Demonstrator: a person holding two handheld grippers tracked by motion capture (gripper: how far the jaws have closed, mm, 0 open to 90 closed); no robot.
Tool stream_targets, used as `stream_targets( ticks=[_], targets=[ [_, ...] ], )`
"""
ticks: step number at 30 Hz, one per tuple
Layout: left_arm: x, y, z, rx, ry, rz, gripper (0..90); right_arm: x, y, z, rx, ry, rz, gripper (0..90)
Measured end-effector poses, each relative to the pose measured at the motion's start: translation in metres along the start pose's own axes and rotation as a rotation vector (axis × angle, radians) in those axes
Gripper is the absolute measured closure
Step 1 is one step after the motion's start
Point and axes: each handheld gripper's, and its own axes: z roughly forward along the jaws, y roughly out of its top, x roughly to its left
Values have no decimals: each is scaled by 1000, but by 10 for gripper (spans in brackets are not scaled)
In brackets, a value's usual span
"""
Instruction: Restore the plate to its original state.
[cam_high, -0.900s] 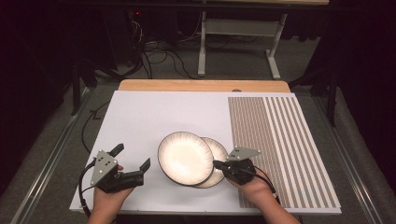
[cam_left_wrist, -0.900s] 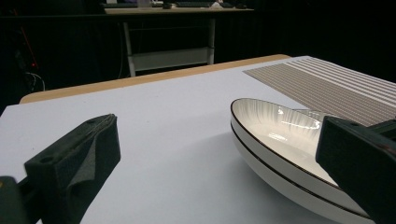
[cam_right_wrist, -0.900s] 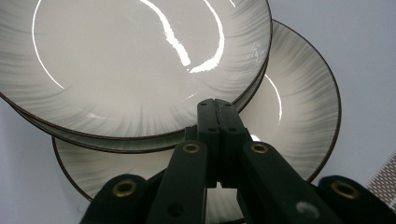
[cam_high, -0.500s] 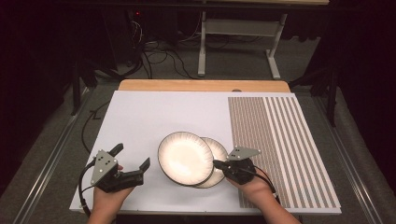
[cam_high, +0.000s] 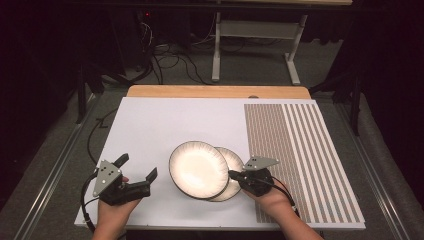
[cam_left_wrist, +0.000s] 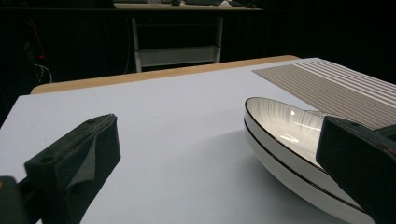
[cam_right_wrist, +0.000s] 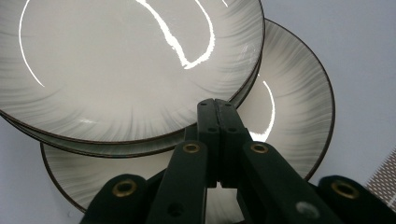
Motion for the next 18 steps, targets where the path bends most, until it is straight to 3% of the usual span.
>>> stream_targets(
  ticks=[18],
  targets=[
    [-7, 2, 12, -5, -38, 7, 5, -1, -4, -4, 7, -12, 10, 900]
  ],
)
